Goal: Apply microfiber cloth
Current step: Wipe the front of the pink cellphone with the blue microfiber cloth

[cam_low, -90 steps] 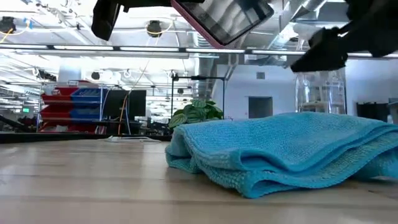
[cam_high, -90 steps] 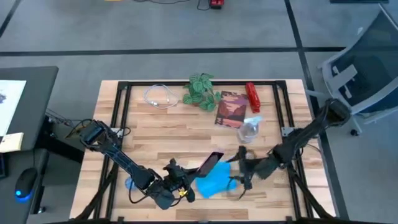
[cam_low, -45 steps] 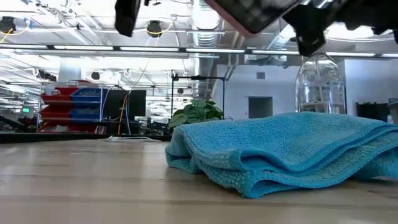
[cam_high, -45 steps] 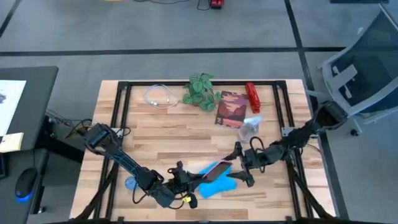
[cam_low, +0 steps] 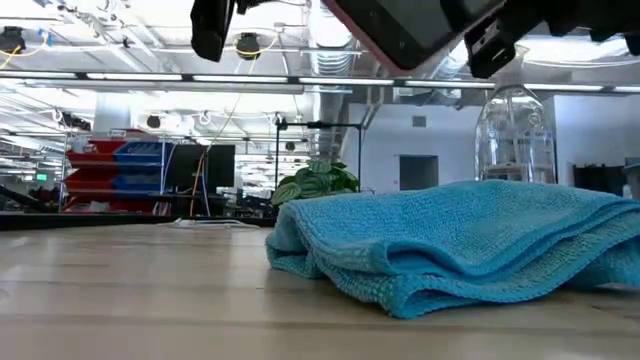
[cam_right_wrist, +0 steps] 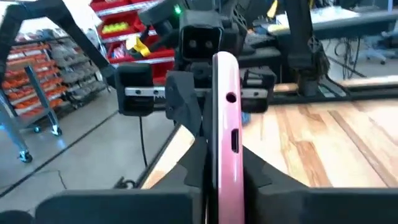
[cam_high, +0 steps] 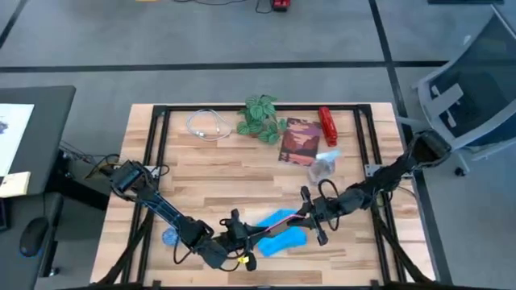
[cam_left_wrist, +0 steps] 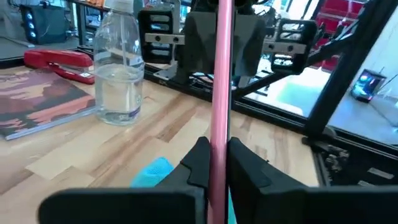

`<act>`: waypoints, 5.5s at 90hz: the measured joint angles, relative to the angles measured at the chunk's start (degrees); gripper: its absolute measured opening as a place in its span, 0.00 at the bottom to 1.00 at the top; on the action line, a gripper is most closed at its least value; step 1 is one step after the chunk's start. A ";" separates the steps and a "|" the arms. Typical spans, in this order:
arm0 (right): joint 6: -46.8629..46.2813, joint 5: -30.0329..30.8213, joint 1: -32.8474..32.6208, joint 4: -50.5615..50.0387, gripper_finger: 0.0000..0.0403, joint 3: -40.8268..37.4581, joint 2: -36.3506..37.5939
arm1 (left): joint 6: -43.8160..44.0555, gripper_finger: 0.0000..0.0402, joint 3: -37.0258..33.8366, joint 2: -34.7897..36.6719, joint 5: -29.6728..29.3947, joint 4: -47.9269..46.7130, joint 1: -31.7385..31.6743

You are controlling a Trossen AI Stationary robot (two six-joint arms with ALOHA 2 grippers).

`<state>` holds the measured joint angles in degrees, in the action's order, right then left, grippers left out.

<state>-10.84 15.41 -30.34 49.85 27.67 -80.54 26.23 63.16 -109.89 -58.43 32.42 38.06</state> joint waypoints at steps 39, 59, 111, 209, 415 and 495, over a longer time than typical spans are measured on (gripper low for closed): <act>3.25 -2.46 2.01 -54.57 0.04 21.63 -0.43 | -2.83 0.30 0.00 0.13 4.02 0.68 -3.25; 3.96 -9.54 3.39 -56.73 0.04 26.19 -9.04 | -3.06 0.33 0.00 0.13 13.50 -1.15 -6.20; 4.33 -8.80 2.35 -63.53 0.04 26.47 -2.54 | -0.43 0.33 -0.02 0.22 8.38 -8.82 -1.49; 3.03 -6.27 -5.20 -67.20 0.04 26.50 5.25 | -1.69 0.33 28.56 -20.28 6.07 -43.82 -5.77; -5.54 -6.28 -10.05 -64.40 0.32 10.25 5.03 | 19.29 0.02 26.51 -12.40 4.49 -40.40 -4.70; -9.84 13.51 -11.65 -37.32 0.44 5.43 -15.84 | 43.26 0.03 21.16 -10.67 1.80 -53.98 -4.38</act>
<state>-20.68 28.92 -41.99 12.53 33.10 -96.38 69.49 84.31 -120.56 -56.63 -21.56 33.69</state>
